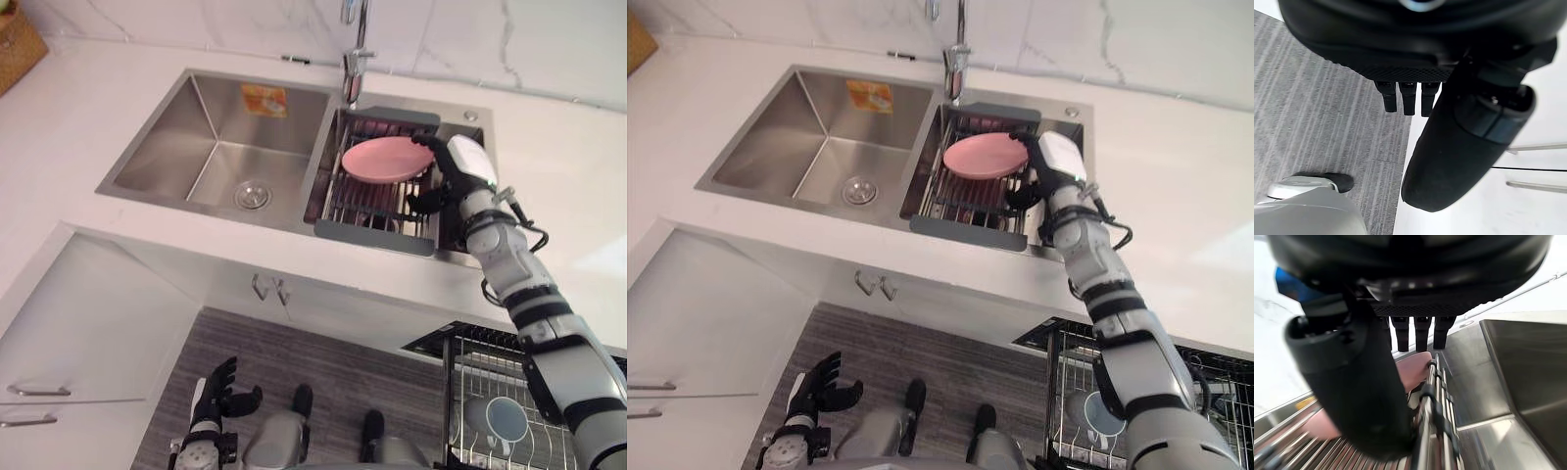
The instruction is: Walk over to the sink, pick up the cup, carry it to the dishwasher, place the cup inside the dishwasher, then close the dishwasher door
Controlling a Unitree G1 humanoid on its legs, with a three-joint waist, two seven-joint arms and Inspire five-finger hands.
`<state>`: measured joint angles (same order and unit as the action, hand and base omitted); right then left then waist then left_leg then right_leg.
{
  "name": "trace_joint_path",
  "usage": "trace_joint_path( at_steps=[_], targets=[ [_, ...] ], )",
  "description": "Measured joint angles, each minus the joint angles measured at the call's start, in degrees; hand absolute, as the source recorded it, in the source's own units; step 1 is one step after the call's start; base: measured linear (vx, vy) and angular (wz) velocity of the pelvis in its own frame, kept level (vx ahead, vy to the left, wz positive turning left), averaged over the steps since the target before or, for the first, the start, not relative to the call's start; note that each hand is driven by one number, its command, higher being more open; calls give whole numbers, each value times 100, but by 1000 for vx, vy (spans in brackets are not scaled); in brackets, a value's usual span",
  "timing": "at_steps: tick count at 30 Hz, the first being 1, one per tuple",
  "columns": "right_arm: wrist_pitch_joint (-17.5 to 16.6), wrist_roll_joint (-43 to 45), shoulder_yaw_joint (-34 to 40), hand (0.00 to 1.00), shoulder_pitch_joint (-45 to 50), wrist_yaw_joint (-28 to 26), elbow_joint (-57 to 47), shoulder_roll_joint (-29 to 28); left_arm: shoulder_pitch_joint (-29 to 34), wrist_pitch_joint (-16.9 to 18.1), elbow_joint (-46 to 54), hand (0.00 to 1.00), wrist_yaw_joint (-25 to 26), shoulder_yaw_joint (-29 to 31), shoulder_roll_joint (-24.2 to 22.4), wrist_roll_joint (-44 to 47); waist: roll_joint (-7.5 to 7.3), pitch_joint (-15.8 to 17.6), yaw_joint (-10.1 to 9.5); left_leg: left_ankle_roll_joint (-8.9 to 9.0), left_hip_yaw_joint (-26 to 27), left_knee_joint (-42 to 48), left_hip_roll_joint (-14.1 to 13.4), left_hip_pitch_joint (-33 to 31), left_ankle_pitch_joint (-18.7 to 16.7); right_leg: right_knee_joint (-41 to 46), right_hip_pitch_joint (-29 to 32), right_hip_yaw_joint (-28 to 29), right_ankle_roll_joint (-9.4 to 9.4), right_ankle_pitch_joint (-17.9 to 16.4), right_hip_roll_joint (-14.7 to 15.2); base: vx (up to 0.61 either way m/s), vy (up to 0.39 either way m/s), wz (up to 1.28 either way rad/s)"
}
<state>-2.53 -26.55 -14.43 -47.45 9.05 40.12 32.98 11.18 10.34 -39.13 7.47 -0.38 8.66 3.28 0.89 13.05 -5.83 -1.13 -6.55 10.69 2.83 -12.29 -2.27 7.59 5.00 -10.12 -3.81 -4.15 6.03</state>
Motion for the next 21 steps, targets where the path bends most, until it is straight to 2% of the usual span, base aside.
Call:
trace_joint_path(
  at_steps=[5,10,16,18,19,21],
  targets=[
    [34,165,51,30,-420,156,132,2,-145,11,8,90,26,2,-8,20,2,243,-16,4,-41,4,1,-36,6,-14,16,-10,0,0,-10,20,-17,3],
    [-6,356,178,30,-525,292,-173,-2,-190,12,13,90,89,2,-22,22,0,265,-1,13,-48,4,1,-76,-1,-59,33,17,0,0,-17,0,-4,1],
    [-66,445,981,30,1044,368,-2376,-253,-198,3,31,90,101,9,-78,12,-6,270,62,13,-4,1,-7,-29,-26,-59,8,107,2,-1,-21,-6,-2,-4],
    [-145,444,1258,30,1551,384,-3095,-431,-193,0,30,90,100,10,-98,9,-13,273,102,7,73,-12,-20,52,-43,-56,-35,185,1,-2,-24,-19,1,-20],
    [-249,447,1516,30,2048,416,-3796,-653,-165,-7,31,90,95,13,-106,4,-22,273,199,0,146,-41,-33,170,-69,-57,-99,262,3,-5,-24,-21,3,-25],
    [-363,446,1679,30,2377,472,-4220,-790,-147,-8,31,90,93,22,-111,4,-43,272,232,2,235,-49,-54,238,-104,-56,-123,357,4,-6,-33,-18,3,-32]
  ],
)
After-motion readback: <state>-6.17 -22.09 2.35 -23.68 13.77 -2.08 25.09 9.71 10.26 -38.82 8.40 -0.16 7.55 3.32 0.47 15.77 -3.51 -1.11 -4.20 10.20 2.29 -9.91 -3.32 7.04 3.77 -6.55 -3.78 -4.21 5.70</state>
